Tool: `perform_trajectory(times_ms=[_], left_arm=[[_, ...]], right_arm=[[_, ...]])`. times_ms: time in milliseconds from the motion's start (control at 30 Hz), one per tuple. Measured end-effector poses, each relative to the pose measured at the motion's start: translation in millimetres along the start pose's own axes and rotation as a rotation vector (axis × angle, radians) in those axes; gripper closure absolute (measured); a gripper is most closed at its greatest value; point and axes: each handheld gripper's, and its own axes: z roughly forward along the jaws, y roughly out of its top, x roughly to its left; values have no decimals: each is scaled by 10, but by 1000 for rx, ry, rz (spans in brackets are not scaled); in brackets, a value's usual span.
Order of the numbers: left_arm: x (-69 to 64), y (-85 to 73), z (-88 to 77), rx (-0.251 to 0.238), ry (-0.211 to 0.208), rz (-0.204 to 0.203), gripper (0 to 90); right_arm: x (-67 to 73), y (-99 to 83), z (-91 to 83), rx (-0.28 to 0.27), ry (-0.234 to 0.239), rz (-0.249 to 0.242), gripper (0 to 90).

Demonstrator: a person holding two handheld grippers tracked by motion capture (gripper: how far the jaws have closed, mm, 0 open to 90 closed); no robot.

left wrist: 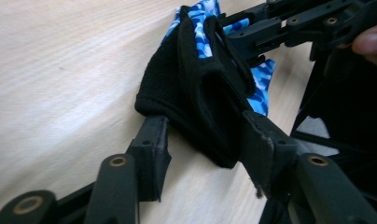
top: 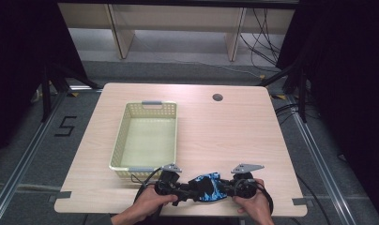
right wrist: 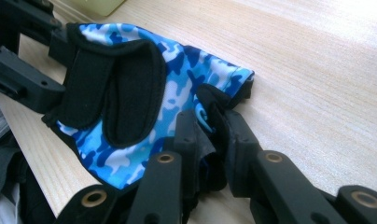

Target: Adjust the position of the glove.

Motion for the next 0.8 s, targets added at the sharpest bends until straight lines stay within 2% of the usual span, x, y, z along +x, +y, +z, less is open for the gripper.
perform_trajectory(times_ms=[67, 100, 167, 267, 300, 367, 433, 467, 500, 567, 600, 667, 767, 800], left_arm=[[-11, -13, 53, -28, -33, -12, 578], [-9, -10, 56, -25, -25, 3, 597], [17, -9, 67, -39, -37, 17, 651], [38, -13, 64, -56, -22, -14, 731], [65, -16, 69, -66, -45, -12, 777], [58, -13, 67, -72, -47, -12, 794], [44, 1, 53, -81, -37, 7, 821], [34, 8, 44, -86, -25, 19, 821], [39, 14, 41, -85, -40, 35, 825], [17, 15, 38, -91, -17, 47, 827], [25, 21, 35, -86, -30, 58, 828], [11, 23, 24, -96, -5, 74, 833], [5, 23, -16, -104, -6, 96, 836], [3, 20, -34, -99, 3, 103, 836]], right_arm=[[-1, 0, 2, 0, -2, 0, 784], [-5, 2, -2, 5, -2, -3, 784], [-13, -1, -4, 3, 2, 2, 784], [-26, -8, -9, -1, 10, 12, 784], [-37, -12, -14, -4, 8, 13, 784], [-44, -16, -6, -13, 15, 14, 784], [-60, -23, -12, -8, 34, 25, 786], [-60, -23, -12, -8, 34, 25, 786], [-58, -24, -14, -11, 30, 23, 787], [-51, -24, -24, -10, 22, 28, 789], [-54, -23, -30, -16, 26, 27, 791], [-45, -25, -51, -33, 23, 28, 794], [-9, -18, -85, -52, 43, 24, 795], [7, -12, -105, -50, 34, 19, 796]])
